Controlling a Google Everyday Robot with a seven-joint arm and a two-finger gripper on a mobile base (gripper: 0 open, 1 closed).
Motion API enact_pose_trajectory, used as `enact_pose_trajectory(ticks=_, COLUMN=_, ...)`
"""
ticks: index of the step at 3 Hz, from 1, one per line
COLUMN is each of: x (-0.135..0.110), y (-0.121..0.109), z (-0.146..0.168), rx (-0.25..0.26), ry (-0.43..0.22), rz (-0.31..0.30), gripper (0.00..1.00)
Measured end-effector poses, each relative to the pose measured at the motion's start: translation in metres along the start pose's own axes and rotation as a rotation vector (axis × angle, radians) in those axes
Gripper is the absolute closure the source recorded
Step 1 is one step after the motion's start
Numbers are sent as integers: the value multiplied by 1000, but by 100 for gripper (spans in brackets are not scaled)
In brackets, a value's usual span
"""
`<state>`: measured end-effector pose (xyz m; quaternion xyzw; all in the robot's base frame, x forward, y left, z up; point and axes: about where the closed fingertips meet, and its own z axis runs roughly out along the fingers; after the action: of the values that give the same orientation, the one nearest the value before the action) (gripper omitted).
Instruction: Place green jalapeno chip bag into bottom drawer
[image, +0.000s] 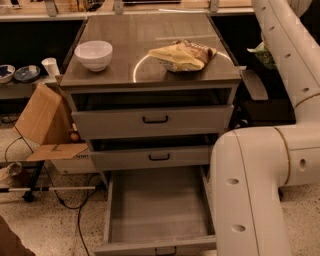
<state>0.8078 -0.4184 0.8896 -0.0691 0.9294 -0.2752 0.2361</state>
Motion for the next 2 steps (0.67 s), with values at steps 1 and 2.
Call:
enact_pose_trajectory(ticks=1, x=4, y=18, z=10, rx=-25, ry=32, rz=-21, gripper=100)
enact_pose_trajectory(ticks=2, x=20, y=29, z=26, rx=-38, ry=94, rz=-46, gripper=100)
